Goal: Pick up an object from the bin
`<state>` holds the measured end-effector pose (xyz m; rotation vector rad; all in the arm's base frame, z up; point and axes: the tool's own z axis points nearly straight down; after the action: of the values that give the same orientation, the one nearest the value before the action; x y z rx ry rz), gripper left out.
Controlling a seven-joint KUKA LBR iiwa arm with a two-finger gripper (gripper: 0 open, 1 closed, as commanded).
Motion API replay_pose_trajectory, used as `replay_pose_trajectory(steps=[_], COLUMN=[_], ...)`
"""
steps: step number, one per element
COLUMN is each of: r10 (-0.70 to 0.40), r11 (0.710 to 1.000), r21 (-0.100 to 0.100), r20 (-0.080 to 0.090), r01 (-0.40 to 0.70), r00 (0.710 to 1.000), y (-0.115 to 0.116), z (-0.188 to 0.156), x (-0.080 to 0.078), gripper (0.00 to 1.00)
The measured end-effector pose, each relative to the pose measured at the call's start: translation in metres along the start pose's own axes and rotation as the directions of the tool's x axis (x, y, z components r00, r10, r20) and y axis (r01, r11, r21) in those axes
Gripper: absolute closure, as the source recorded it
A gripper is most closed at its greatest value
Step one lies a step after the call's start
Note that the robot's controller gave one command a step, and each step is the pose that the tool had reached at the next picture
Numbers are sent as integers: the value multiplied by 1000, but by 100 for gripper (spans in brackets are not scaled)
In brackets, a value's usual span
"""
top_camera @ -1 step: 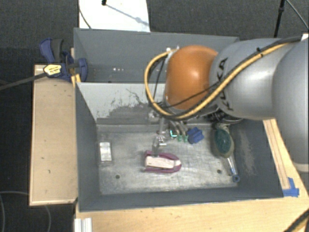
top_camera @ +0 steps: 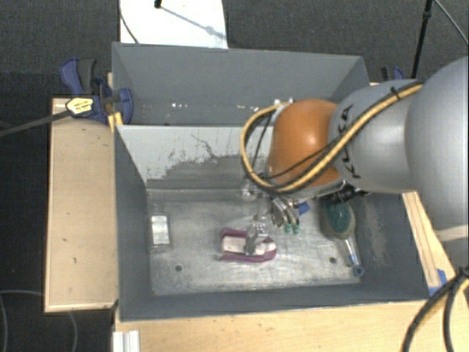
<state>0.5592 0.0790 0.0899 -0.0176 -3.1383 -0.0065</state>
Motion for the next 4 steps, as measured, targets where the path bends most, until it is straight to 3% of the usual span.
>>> replay_pose_trajectory(steps=[1,2,3,4], r10=[73,71,24,4], r11=[997,997,1000,1000], r21=[-1,4,2,2], r20=[27,-8,11,12], r01=[-73,-71,-24,-4], r00=[997,997,1000,1000], y=[10,11,25,23], z=[6,6,-60,-144], x=[23,30,36,45], gripper=[0,100,100,100])
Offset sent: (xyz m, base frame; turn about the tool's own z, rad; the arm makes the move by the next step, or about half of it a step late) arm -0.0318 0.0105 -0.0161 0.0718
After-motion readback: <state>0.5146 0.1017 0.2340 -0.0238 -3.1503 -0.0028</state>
